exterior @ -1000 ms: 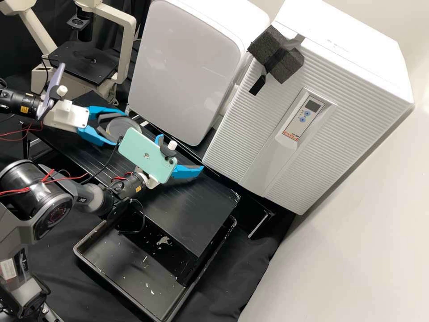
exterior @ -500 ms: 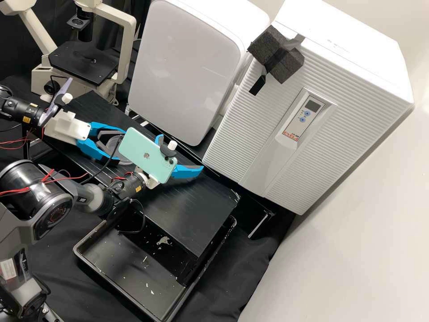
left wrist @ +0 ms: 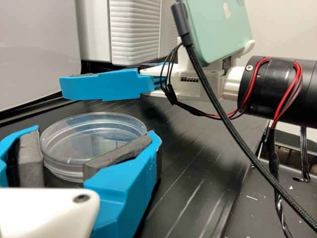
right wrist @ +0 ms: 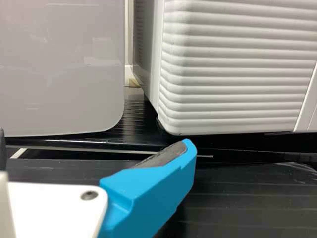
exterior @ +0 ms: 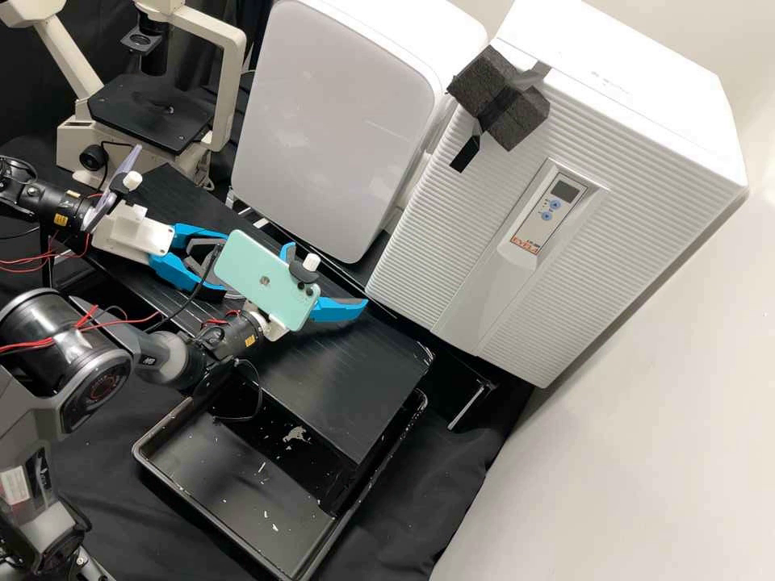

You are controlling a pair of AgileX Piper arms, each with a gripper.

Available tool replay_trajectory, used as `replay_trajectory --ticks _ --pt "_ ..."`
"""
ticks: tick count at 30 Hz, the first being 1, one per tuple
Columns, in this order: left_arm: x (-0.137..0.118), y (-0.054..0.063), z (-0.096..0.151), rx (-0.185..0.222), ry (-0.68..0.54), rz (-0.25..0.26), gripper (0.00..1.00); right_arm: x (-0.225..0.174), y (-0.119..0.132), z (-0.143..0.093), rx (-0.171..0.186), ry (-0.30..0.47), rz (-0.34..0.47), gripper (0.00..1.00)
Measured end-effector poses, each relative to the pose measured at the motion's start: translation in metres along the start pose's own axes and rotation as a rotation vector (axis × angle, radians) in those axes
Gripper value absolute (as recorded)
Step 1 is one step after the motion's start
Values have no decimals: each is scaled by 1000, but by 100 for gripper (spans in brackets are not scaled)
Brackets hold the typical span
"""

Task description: Place the petri dish on the bench

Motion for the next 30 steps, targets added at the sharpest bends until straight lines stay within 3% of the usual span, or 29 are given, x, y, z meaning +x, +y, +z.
replay_trajectory --ticks 21,26,30 --pt "-2 -2 0 -9 -15 16 100 0 0 0 0 0 0 100" --pt "-15 -5 0 -13 -28 29 100 0 0 0 0 0 0 100" --pt "-34 -6 1 10 -23 43 100 0 0 0 0 0 0 100"
